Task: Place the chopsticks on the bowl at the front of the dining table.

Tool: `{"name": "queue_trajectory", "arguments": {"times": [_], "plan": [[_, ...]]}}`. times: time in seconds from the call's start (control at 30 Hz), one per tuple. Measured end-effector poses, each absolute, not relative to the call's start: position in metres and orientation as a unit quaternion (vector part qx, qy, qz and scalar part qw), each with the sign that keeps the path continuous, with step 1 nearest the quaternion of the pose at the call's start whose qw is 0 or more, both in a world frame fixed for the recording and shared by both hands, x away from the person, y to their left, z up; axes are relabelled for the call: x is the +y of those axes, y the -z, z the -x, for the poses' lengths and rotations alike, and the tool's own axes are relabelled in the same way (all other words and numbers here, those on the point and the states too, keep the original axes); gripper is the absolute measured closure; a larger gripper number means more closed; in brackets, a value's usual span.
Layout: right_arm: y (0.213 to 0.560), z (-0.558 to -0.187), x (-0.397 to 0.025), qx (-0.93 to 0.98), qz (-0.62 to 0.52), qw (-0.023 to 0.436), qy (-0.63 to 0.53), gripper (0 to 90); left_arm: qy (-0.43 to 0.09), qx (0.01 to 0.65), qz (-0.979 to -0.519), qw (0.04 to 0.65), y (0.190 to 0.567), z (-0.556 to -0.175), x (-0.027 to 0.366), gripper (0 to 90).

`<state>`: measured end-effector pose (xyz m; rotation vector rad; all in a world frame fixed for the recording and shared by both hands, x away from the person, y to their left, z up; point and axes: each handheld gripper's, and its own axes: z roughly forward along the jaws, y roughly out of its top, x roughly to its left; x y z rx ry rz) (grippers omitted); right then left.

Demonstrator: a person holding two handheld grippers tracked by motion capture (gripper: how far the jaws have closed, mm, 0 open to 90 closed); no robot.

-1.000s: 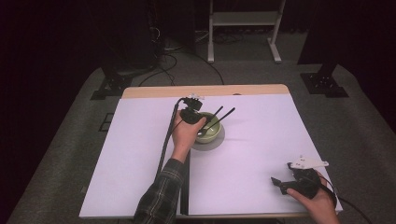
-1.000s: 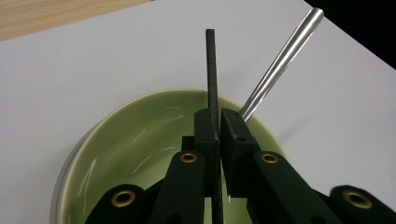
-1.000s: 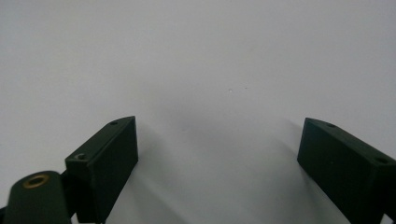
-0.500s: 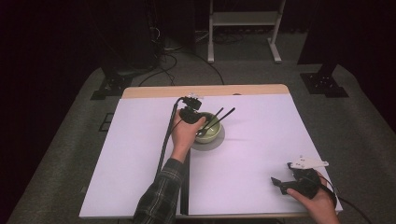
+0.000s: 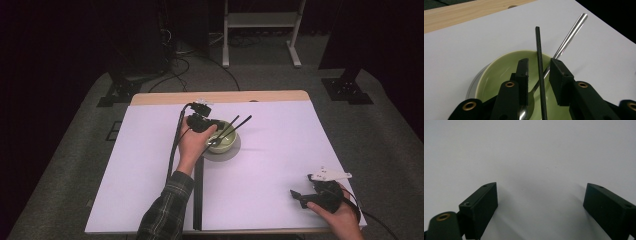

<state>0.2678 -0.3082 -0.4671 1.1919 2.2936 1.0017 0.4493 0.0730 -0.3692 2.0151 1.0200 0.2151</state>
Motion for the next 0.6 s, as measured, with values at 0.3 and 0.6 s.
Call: {"name": "queue_trajectory", "arguments": {"times": [0.3, 0.6], "plan": [[0.467, -0.268, -0.308, 0.813, -0.422, 0.184, -0.355, 10.6, -0.100, 0.407, -0.803, 0.424, 0.365, -0.440, 0.088, 60.7], [0.467, -0.268, -0.308, 0.813, -0.422, 0.184, -0.355, 10.6, -0.112, 0.406, -0.802, 0.423, 0.365, -0.433, 0.100, 45.3]]}}
